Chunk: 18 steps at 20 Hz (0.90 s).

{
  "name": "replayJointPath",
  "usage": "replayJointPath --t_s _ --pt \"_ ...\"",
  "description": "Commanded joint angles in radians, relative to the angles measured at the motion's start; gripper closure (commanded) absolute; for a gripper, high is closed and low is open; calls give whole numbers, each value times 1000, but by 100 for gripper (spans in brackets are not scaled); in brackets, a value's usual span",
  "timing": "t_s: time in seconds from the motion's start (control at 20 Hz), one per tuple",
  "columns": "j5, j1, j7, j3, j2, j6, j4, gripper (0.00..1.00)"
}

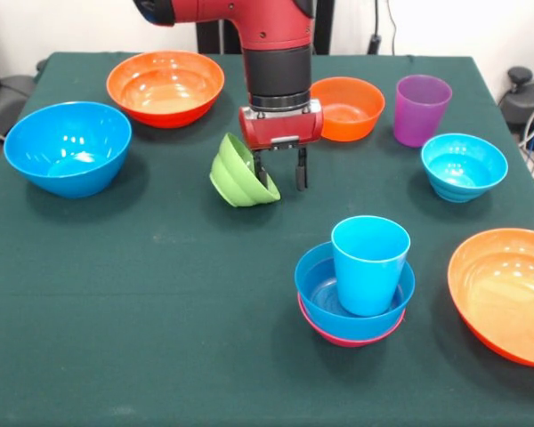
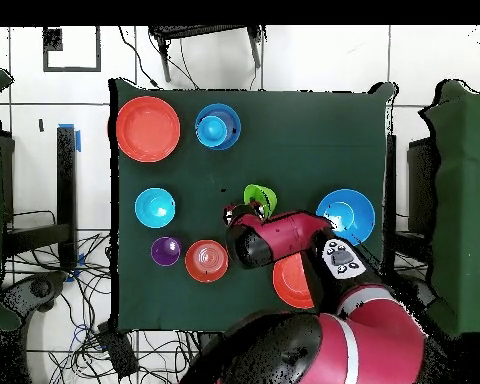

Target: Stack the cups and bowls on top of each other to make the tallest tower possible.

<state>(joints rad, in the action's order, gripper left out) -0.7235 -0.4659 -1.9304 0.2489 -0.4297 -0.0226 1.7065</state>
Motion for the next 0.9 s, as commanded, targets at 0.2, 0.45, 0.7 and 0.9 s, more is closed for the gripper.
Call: replayJointPath --t_s 0.2,0.45,0.7,0.9 --pt "-13 -6 -48 20 -27 -5 -32 0" --pt "-11 -42 -14 57 -60 -53 -15 0" --pt "-28 -103 36 105 -60 -85 -18 0" --pt "-30 -134 56 134 -79 -107 -1 0"
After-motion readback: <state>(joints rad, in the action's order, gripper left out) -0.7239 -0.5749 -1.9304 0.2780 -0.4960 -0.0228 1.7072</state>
